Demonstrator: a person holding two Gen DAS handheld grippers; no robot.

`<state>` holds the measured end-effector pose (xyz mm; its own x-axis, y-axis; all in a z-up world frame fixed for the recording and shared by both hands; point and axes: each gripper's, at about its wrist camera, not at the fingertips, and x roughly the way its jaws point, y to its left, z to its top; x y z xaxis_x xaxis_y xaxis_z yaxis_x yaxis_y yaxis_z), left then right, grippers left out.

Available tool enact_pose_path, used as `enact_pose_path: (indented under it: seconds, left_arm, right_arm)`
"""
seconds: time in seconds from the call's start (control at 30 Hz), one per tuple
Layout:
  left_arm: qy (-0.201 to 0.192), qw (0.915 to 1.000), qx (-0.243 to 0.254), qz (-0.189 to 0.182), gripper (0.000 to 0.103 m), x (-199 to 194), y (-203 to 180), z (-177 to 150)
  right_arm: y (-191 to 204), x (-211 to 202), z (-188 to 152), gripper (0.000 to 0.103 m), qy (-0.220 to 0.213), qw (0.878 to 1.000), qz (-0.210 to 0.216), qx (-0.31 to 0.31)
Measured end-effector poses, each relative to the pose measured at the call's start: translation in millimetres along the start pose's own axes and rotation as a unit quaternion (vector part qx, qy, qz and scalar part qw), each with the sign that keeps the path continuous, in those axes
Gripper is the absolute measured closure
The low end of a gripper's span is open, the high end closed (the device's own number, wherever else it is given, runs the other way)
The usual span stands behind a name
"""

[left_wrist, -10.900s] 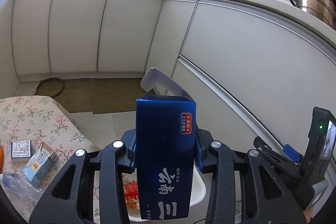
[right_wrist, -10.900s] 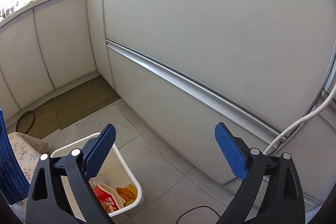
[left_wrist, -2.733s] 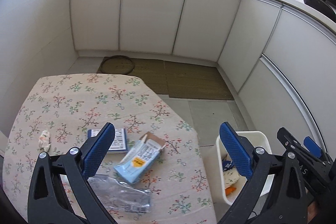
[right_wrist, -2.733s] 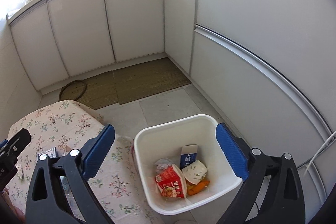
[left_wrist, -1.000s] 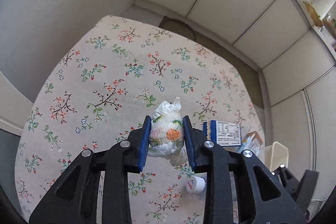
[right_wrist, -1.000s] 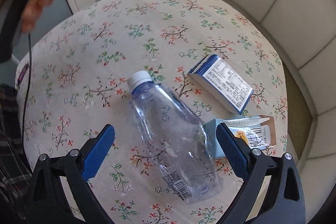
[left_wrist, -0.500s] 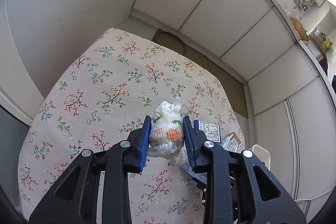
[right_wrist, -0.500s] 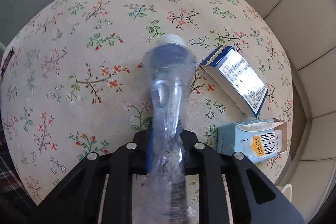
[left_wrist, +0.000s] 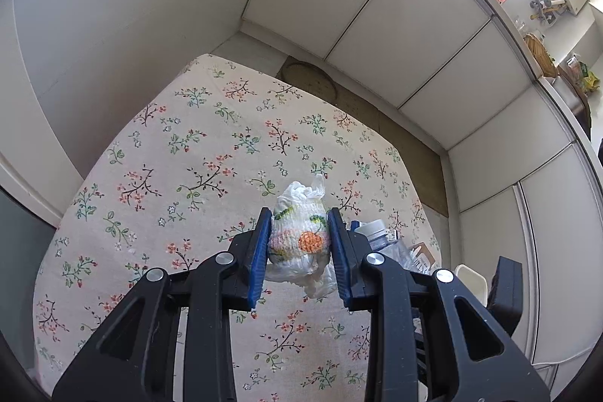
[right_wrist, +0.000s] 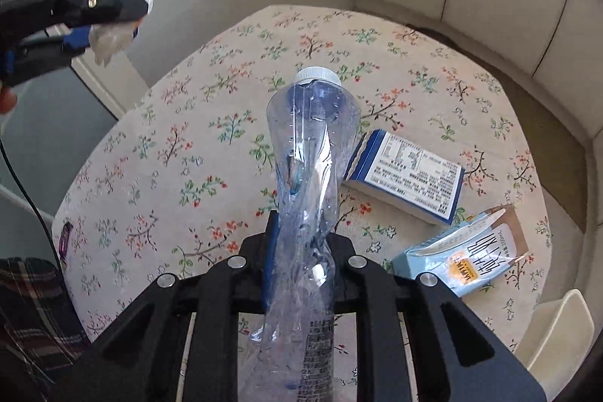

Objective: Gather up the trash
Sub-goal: 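Grasp the plastic bottle with the right tool while the left tool lifts the tissue, then carry the tissue in the left tool and bottle in the right tool over the bin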

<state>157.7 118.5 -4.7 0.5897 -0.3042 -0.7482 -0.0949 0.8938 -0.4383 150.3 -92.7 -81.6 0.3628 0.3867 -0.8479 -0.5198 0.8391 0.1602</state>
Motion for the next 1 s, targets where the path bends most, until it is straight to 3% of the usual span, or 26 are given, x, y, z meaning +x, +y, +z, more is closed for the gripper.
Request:
enact_pose_path:
  seconds: [0.23,0.47,0.73,1.0]
  left_arm:
    - [-0.028,0.9995,0.010,-0.003,0.074,-9.7,-12.1,0.1]
    - [-0.068,0.9968,0.026,-0.032,0.074,-25.5,-39.5,0.8]
    - [-0.095,0.9921,0.060,-0.057,0.074,-37.5,-80.0,-8.0]
    - [-0.112,0.9867,0.087,-0.079,0.074,-41.0,-113.9,-22.7]
  right_arm:
    - [-6.9,-41.1,19.1,0.085,-0.095,0.995,-0.005,0.041]
    - [-10.1,-88.8,23.5,0.085,-0.189,0.979,-0.029,0.066]
    - [-24.0,-126.9,16.1,0.085,-0.254,0.960,-0.053,0.100]
    - [-45.0,-163.3,-3.2,0.085,-0.309,0.933,-0.111,0.146]
